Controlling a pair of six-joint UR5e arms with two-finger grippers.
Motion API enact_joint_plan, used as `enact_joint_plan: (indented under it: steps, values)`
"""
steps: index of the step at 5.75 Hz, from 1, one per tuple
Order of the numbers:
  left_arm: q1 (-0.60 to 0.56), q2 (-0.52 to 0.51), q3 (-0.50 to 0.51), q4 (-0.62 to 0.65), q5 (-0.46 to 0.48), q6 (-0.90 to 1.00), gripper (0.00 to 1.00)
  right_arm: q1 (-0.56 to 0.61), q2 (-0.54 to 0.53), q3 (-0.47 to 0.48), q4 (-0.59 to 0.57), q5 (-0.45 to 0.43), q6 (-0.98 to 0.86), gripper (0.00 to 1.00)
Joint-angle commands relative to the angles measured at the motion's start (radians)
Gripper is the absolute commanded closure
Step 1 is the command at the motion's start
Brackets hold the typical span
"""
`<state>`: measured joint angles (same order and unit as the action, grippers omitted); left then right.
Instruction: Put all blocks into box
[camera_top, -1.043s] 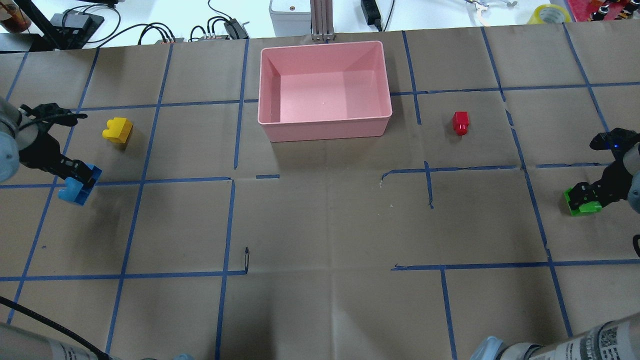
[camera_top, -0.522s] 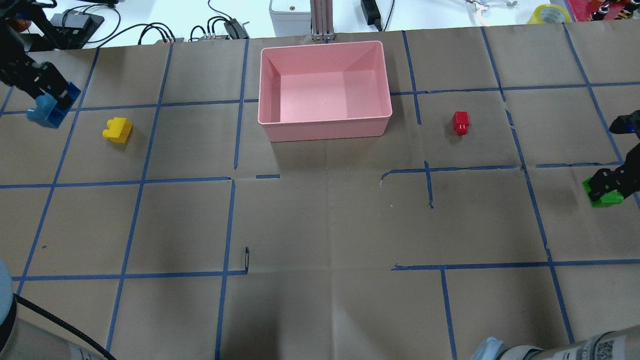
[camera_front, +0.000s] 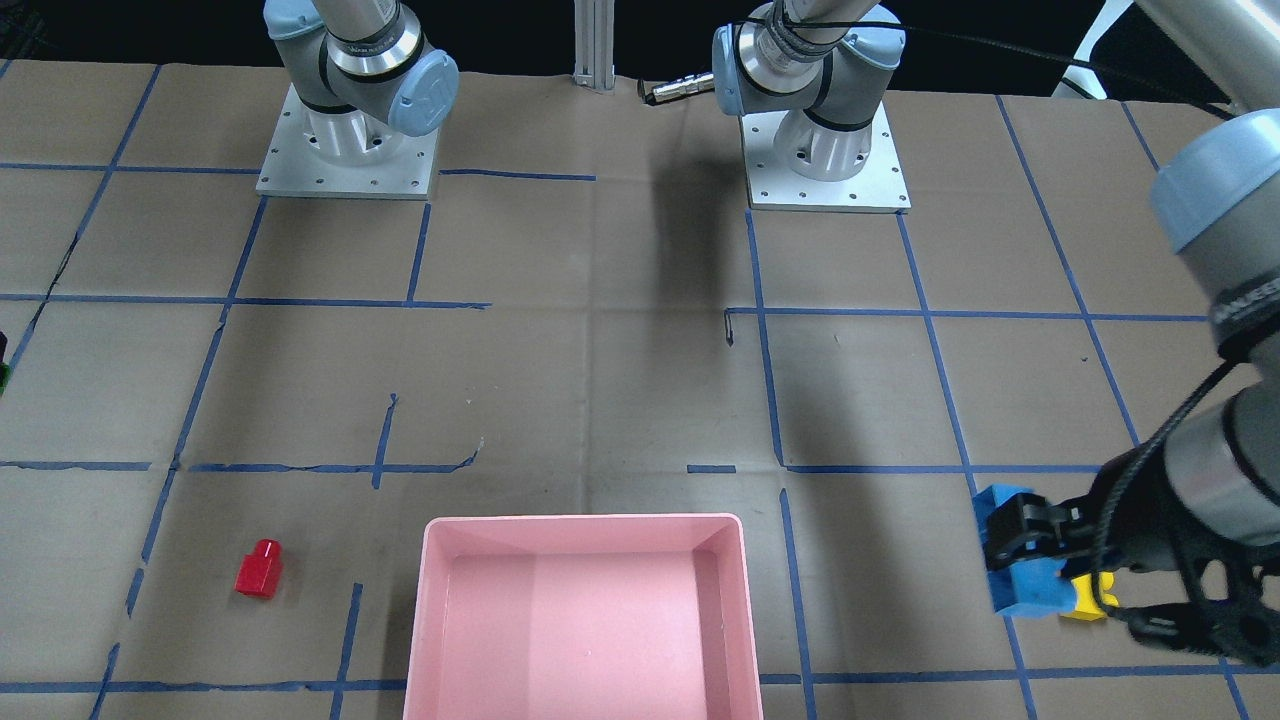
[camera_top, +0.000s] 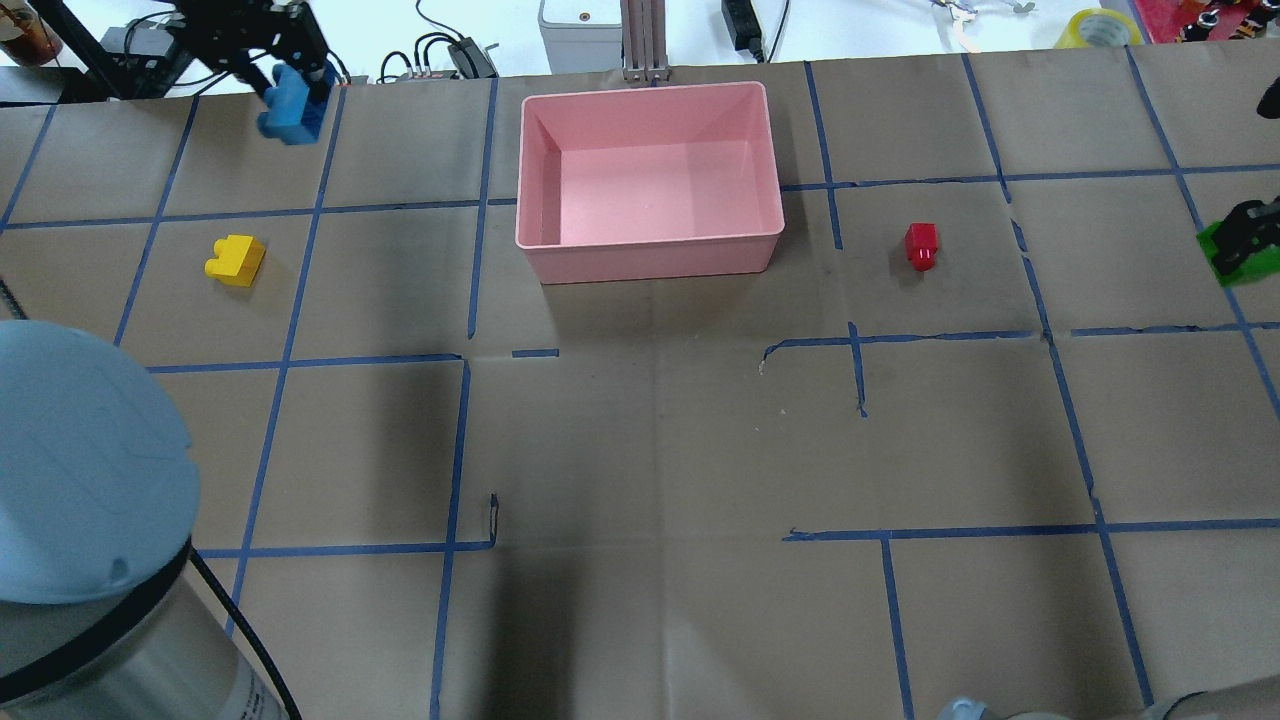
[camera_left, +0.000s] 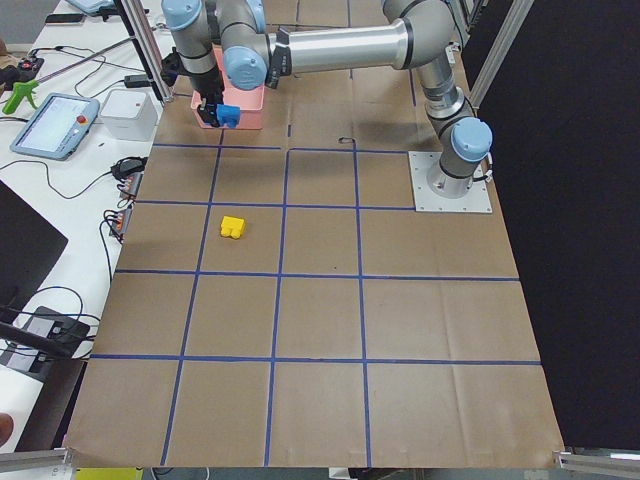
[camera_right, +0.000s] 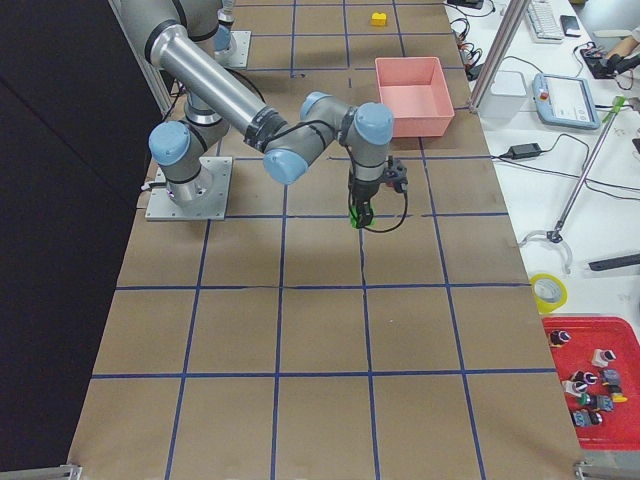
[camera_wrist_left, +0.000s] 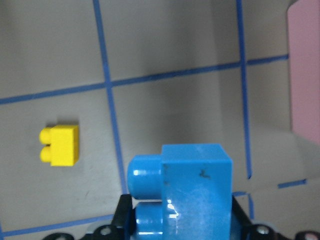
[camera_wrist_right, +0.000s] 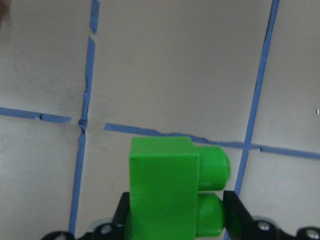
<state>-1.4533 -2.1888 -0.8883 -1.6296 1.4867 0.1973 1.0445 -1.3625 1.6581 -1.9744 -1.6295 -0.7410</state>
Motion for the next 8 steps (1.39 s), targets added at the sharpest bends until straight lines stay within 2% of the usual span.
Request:
enact_joint_plan:
  steps: [1,2,3,4,5,6,7,8]
  values:
    - [-0.204,-0.136,0.142,0.007,-0.005,-0.312,0.76,0.200,0.014,-0.121,-0.009,0.180,0.014,0.97]
    - [-0.243,-0.187,0.137,0.048,0.000,-0.361,0.76,0.259,0.032,-0.129,-0.008,0.273,0.117,0.97]
    - [-0.274,-0.266,0.134,0.147,0.009,-0.421,0.76,0.313,0.042,-0.129,-0.008,0.283,0.150,0.97]
    - [-0.298,-0.316,0.129,0.189,0.010,-0.433,0.76,0.346,0.075,-0.129,-0.008,0.342,0.158,0.97]
    - [-0.300,-0.318,0.120,0.188,0.015,-0.434,0.53,0.365,0.095,-0.130,-0.009,0.432,0.213,0.97]
    - [-0.300,-0.312,0.120,0.188,0.015,-0.434,0.02,0.394,0.095,-0.138,-0.012,0.479,0.306,0.97]
    - [-0.300,-0.287,0.121,0.174,0.015,-0.432,0.00,0.425,0.095,-0.164,-0.014,0.481,0.345,0.96]
    - [-0.285,-0.220,0.117,0.140,0.014,-0.423,0.00,0.468,0.100,-0.187,-0.015,0.487,0.444,0.96]
